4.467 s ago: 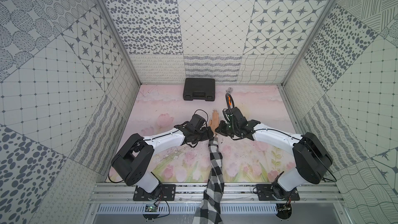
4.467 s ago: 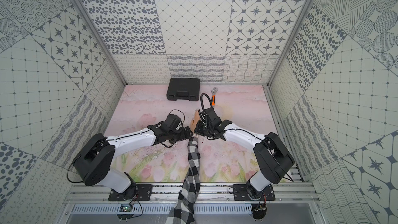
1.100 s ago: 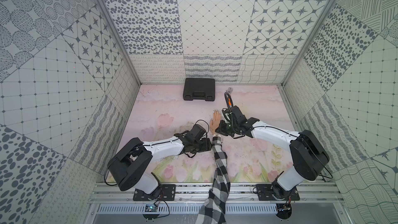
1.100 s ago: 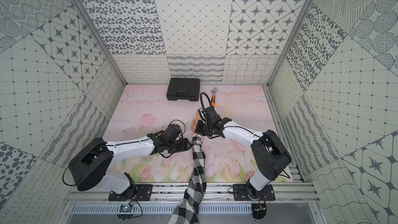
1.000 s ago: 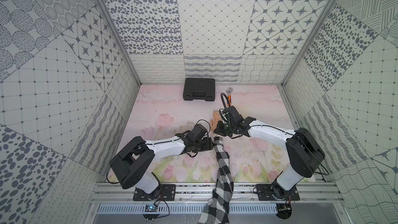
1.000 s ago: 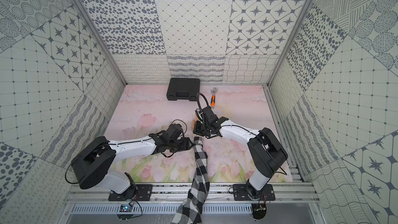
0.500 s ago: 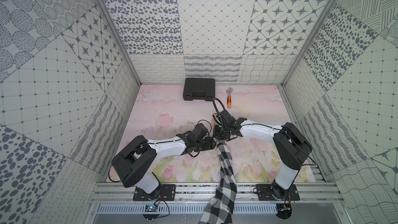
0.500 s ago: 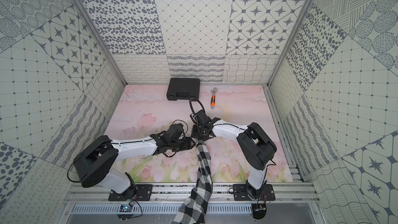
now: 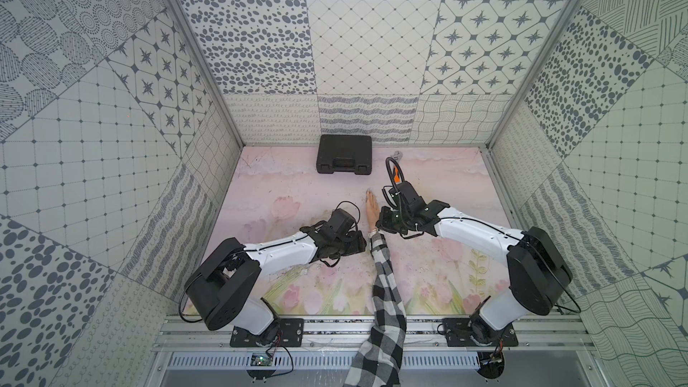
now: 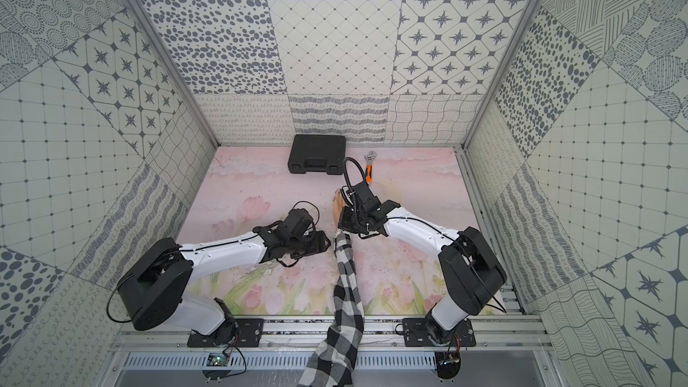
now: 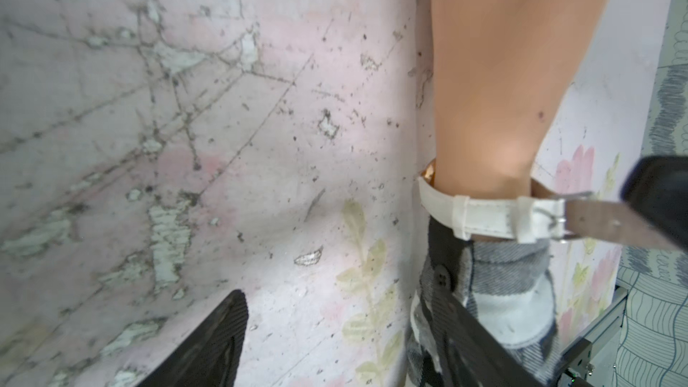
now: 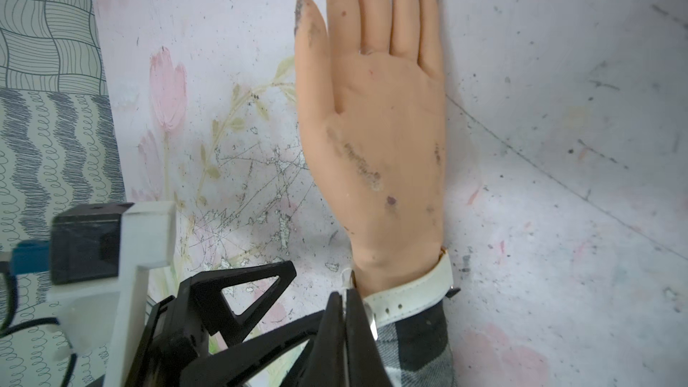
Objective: Take off the watch
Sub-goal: Untie the watch from the hand.
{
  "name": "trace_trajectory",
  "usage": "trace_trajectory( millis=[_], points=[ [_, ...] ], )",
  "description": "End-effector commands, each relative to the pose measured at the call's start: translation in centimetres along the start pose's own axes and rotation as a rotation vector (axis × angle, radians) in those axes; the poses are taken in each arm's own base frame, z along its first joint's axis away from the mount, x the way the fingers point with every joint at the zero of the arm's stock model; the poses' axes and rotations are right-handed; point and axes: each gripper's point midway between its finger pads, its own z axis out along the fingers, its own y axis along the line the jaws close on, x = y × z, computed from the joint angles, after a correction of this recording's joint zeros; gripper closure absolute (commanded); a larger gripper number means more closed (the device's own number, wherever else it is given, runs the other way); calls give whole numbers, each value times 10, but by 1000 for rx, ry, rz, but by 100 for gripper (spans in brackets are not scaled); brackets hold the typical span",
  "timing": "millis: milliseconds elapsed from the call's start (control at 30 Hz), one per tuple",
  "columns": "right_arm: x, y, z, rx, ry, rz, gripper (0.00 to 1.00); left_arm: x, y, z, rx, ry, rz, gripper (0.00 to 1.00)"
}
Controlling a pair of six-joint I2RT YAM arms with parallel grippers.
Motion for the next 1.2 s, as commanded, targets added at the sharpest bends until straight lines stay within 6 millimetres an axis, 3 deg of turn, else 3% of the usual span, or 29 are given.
trace_trajectory(
  millis=[0, 267, 533, 800, 1067, 1100, 1167],
  points=[
    [-7, 10, -9, -55, -30, -3, 100, -18, -8, -7, 5, -33, -10, 20],
    [-2, 6, -1, -55, -13, 7, 100, -29, -30, -7, 74, -43, 8, 17],
    [-2, 4, 3, -53, -10, 13, 100, -36, -39, -3, 101, -61, 5, 17],
    [-4, 2, 3, -55, -13, 19, 100, -27, -25, 15, 55, -18, -4, 17],
    [-6, 3, 3, -67, -15, 17, 100, -26, -22, 15, 48, -24, -5, 17],
    [-7, 3, 2, -69, -15, 18, 97, -29, -25, 13, 51, -29, -1, 17],
    [-9, 3, -1, -77, -22, 16, 73, -33, -28, 9, 53, -37, 6, 17]
  ],
)
